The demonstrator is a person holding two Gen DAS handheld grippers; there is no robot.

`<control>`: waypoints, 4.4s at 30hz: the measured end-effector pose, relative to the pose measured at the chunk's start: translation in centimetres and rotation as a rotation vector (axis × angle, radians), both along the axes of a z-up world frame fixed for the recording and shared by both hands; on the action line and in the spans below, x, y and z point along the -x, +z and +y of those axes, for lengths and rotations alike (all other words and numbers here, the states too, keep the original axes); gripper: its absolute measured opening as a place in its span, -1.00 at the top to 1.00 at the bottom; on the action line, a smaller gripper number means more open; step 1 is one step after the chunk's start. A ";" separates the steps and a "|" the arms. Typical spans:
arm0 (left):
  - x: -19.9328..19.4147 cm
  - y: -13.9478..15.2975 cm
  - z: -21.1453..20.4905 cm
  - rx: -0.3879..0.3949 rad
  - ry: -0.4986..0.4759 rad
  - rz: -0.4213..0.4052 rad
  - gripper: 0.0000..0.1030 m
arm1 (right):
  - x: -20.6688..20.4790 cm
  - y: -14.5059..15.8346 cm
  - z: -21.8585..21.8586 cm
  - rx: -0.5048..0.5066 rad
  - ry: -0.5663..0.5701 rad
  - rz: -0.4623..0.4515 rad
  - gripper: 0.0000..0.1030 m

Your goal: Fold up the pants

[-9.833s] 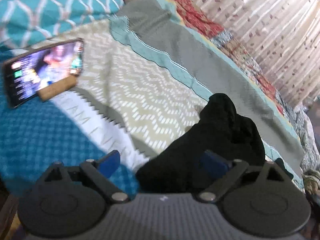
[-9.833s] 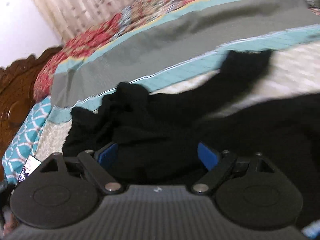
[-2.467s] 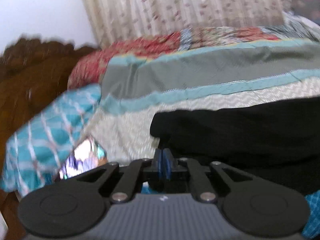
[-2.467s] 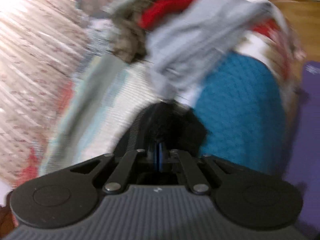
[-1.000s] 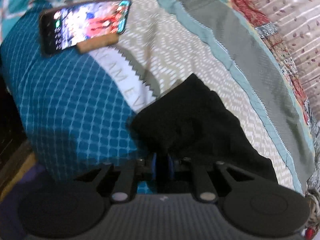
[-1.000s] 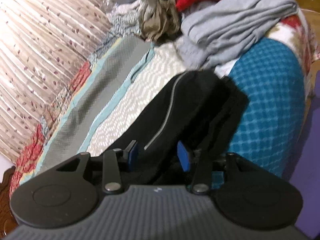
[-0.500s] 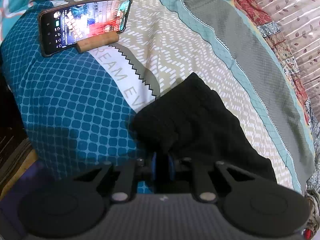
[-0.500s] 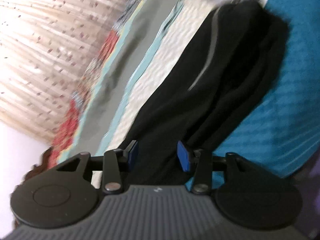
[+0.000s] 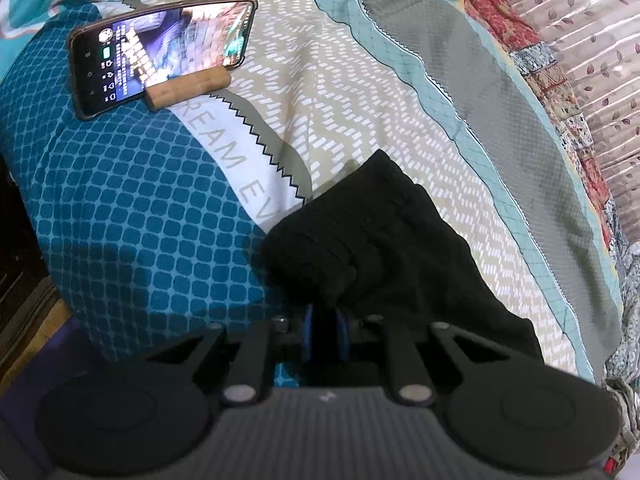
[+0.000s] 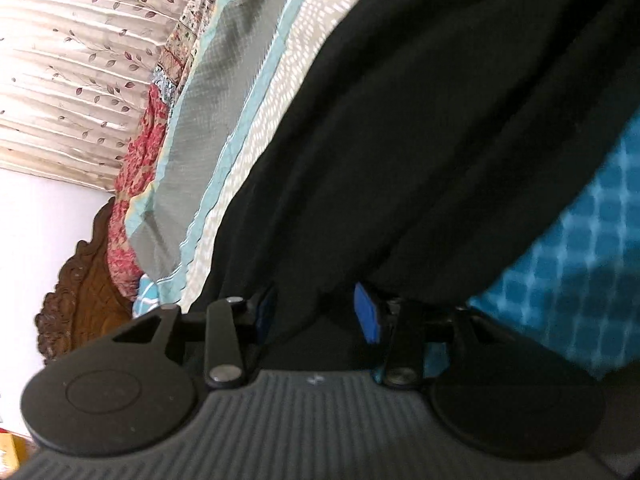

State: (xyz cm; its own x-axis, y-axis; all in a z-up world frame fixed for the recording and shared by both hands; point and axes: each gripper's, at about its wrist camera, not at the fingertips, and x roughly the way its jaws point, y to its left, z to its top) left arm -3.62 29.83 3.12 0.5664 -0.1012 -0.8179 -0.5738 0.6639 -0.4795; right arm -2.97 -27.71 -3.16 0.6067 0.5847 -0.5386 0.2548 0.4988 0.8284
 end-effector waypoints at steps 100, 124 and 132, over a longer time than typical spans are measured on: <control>-1.8 2.2 -22.4 -0.230 -0.667 -0.167 0.18 | 3.3 6.2 3.5 1.089 0.433 -0.489 0.30; 0.0 0.7 -20.3 -0.210 -0.649 -0.127 0.14 | 2.1 3.6 4.6 0.778 0.313 -0.326 0.27; 2.8 2.3 -14.9 -0.182 -0.572 -0.228 0.00 | 3.4 8.8 6.5 0.633 0.260 -0.464 0.24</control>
State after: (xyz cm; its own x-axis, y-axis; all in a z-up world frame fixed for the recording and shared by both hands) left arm -6.40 14.90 5.38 0.6258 -0.3098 -0.7158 -0.0015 0.9173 -0.3983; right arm -6.38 -21.17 5.60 0.7358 0.4070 -0.5412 -0.2320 0.9024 0.3632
